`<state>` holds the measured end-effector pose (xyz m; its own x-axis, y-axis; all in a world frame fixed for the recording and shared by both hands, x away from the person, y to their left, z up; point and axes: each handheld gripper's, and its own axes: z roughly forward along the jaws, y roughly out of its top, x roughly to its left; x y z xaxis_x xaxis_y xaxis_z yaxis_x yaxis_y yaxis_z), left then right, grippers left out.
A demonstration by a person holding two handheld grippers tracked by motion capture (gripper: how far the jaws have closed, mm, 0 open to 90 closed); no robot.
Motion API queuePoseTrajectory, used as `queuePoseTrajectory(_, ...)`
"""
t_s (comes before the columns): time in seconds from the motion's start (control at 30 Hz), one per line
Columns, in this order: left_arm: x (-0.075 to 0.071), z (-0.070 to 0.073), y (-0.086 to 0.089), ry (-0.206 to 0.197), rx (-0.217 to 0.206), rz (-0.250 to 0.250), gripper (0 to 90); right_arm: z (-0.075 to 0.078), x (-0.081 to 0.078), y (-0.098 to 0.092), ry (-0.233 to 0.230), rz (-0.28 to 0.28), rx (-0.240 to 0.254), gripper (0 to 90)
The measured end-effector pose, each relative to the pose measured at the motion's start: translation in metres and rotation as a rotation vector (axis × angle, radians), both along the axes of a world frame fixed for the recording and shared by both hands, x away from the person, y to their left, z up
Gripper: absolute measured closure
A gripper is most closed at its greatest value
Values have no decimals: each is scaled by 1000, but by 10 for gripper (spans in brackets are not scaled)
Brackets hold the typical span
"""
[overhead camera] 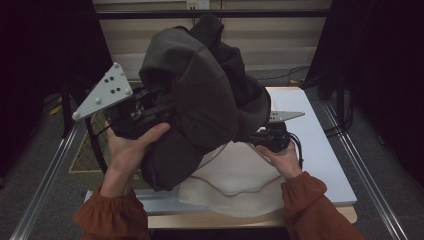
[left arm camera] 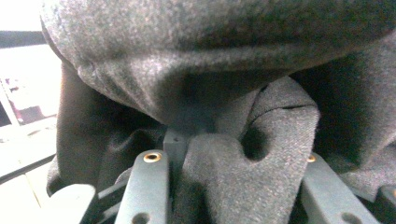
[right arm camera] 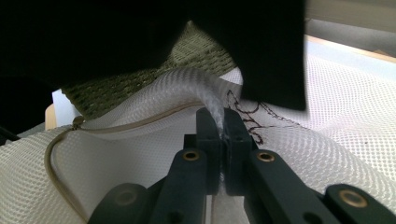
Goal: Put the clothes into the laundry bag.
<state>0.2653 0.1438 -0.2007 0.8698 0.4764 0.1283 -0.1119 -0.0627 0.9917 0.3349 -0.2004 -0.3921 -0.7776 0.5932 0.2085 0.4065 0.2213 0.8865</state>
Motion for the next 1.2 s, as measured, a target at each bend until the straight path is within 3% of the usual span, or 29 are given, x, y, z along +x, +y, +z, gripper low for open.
queuePoseTrajectory(0.17,5,-19,-1,31,16,2,646,2,0,-4,3,-9,12,879)
queuePoseTrajectory(0.3,6,-42,3,72,16,-12,644,2,0,-6,2,-12,14,879)
queuePoseTrajectory(0.47,8,-61,2,108,73,-13,643,0,2,-6,16,-15,7,879)
queuePoseTrajectory(0.57,9,-81,-6,137,111,-27,642,-2,4,-5,28,-20,5,879)
queuePoseTrajectory(0.67,8,-97,-13,129,139,-34,642,-3,4,-5,39,-23,7,879)
queuePoseTrajectory(0.73,9,-108,-22,160,155,-49,642,-4,5,-5,43,-23,6,879)
queuePoseTrajectory(0.77,10,-112,-25,166,179,-62,642,-4,5,-5,48,-24,9,879)
queuePoseTrajectory(0.9,13,-122,-43,194,210,-86,641,-5,5,-3,56,-19,7,880)
queuePoseTrajectory(1.07,12,-122,-61,192,165,-126,641,-6,7,-7,72,-22,42,879)
queuePoseTrajectory(1.2,14,-135,-81,203,194,-149,640,-6,8,-13,80,-34,59,880)
